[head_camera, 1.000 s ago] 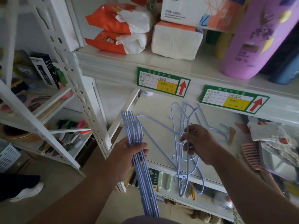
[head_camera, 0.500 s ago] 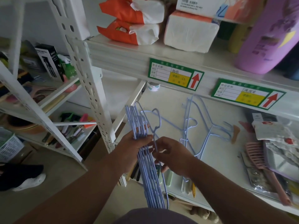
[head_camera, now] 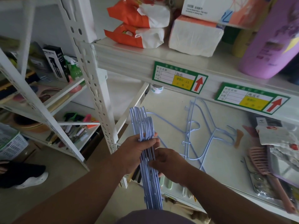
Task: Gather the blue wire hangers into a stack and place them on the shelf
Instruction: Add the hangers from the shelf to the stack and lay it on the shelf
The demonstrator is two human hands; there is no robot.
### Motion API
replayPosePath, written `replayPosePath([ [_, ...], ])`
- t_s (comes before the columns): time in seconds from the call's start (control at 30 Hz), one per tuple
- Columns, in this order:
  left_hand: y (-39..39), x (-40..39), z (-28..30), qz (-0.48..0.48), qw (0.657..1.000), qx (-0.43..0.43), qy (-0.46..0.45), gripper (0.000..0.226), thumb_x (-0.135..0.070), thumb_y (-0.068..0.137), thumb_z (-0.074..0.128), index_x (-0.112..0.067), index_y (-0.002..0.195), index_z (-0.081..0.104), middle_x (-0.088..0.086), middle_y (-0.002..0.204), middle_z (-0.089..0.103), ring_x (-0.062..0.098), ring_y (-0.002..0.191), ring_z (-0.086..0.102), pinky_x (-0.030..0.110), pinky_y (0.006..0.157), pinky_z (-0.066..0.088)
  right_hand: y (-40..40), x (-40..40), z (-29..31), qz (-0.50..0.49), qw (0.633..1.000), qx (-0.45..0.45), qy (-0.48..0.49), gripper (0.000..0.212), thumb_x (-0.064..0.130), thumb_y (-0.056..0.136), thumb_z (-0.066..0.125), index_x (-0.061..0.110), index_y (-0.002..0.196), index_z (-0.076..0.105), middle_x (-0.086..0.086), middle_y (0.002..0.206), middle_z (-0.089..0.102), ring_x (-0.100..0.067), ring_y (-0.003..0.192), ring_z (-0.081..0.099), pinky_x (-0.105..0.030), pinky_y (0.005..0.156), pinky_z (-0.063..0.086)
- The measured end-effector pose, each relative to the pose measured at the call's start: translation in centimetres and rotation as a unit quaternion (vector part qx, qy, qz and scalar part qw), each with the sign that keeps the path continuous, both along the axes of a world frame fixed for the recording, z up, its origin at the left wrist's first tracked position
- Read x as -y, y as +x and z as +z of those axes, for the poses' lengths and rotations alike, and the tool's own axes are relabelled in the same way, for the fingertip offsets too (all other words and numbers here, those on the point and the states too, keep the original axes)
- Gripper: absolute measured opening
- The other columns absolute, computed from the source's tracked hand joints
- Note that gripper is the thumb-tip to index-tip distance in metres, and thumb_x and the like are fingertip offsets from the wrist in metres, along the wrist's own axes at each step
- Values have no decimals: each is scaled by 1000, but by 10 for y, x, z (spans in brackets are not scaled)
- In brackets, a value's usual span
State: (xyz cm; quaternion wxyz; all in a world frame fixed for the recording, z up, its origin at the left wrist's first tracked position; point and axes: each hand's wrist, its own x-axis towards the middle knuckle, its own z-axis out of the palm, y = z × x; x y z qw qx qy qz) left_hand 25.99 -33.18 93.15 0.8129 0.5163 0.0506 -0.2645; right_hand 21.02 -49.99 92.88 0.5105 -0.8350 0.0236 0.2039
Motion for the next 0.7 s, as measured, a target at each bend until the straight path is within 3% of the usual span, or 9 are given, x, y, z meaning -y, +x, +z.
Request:
replayPosePath([
  [0.1,-1,3,2,8,1000,-20,-20,28,-12,75,77,-10,102,83,22,119,78,33,116,74,44,100,55,-3,-3,-1,35,999,-14,-27,8,28,96,70,34,99,75,3,80,76,-6,63,67,-24,68,56],
  [0.2,-3,2,1,4,999,-19,-35,24,-8,76,74,-8,99,83,21,114,79,34,112,75,45,102,55,-4,-4,-6,48,998,-29,-40,18,33,96,67,47,85,71,3,78,70,-14,67,61,-41,68,57],
  [0.27,-5,1,2,-4,999,-15,-40,21,-7,76,75,-9,94,85,20,109,79,35,111,74,45,102,55,-6,-3,-5,50,997,-44,-29,7,38,92,67,41,94,73,0,88,75,-18,74,66,-50,78,60],
  [0.37,-8,2,4,-3,999,-16,-42,21,-9,74,76,-10,92,85,20,110,78,34,111,74,46,106,54,-9,-3,-8,70,996,-51,-8,29,44,86,72,29,111,73,1,104,80,-17,97,77,-45,93,60],
  [0.5,-8,6,6,15,998,-31,-51,18,-4,78,73,-8,92,84,22,110,77,30,101,76,43,98,58,-7,-1,-9,75,996,-40,-12,13,23,94,73,17,104,78,10,93,82,1,86,75,-21,84,54],
  [0.6,-8,7,5,17,998,-32,-45,21,-4,78,74,-7,96,83,24,112,76,31,102,76,44,97,59,-7,0,-9,80,996,-33,-24,14,30,93,73,21,103,78,10,93,81,-1,86,75,-26,86,56],
  [0.7,-7,5,2,15,999,-32,-39,26,-7,74,75,-7,99,82,24,112,76,32,104,76,45,94,61,-6,5,-9,48,997,-57,-24,24,41,93,71,21,103,77,-3,99,81,-20,92,78,-39,86,62],
])
